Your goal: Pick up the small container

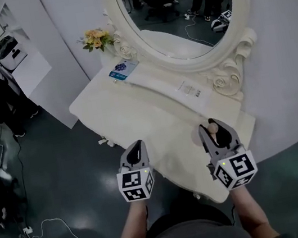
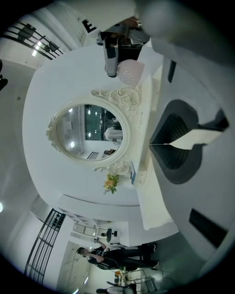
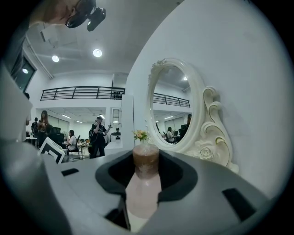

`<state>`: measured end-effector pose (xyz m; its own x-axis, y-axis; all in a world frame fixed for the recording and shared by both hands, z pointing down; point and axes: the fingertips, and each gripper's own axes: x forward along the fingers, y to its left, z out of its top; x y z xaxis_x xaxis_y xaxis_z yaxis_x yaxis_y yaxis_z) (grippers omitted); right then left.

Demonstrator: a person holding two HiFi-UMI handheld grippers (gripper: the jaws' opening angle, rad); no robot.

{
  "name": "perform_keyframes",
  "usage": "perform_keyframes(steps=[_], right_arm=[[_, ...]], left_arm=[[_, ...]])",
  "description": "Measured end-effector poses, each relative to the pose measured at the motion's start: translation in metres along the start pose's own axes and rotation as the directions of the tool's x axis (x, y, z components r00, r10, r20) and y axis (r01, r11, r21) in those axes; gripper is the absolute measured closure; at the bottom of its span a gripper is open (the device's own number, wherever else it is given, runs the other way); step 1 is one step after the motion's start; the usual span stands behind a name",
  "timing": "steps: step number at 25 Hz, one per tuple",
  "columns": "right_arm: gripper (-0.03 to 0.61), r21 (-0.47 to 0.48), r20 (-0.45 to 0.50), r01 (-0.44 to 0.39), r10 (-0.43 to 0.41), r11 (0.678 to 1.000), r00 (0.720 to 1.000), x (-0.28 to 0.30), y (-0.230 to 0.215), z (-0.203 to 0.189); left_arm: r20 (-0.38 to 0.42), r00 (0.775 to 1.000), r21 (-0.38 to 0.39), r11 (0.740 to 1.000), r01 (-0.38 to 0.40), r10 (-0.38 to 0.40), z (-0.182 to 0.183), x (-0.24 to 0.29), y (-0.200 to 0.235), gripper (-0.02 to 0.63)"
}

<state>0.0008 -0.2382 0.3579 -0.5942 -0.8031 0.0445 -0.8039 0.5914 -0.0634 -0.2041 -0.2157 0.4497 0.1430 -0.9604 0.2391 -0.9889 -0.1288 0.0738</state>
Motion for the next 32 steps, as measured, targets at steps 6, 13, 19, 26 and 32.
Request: perform_keyframes(steps=[6,13,19,26,32], right_arm=[[0.434,0.006,0.002,-0.002,0.002,1.0,1.0,-0.008,0.004,-0.001],[0.435,0.0,0.006,0.004,-0.004,1.0,1.0,-0.011,0.007,-0.002],[0.435,0.0,0.009,0.002,-0.002,1.0,1.0,-0.012,0.009,0.0],[0.435,-0.001,0.016,-0.003,0.003,1.0,1.0,-0.01,0.013,0.002],[0.435,-0.004,0.013,-0.008,0.008,1.0,1.0,-0.007,0.016,0.003]], left_arm=[[0.005,1.0,-0.003,1.0,-0.003,0.003,-0.001,-0.007,-0.001,0.606],[0.009,1.0,-0.003,1.0,-0.003,0.003,-0.001,-0.012,-0.002,0.606],[0.012,1.0,-0.006,1.0,-0.006,0.006,0.001,-0.015,-0.002,0.606],[0.02,1.0,-0.004,1.0,-0.009,0.009,0.002,-0.016,0.001,0.606],[0.018,1.0,-0.008,1.0,-0.011,0.012,0.003,-0.017,0.004,0.606]])
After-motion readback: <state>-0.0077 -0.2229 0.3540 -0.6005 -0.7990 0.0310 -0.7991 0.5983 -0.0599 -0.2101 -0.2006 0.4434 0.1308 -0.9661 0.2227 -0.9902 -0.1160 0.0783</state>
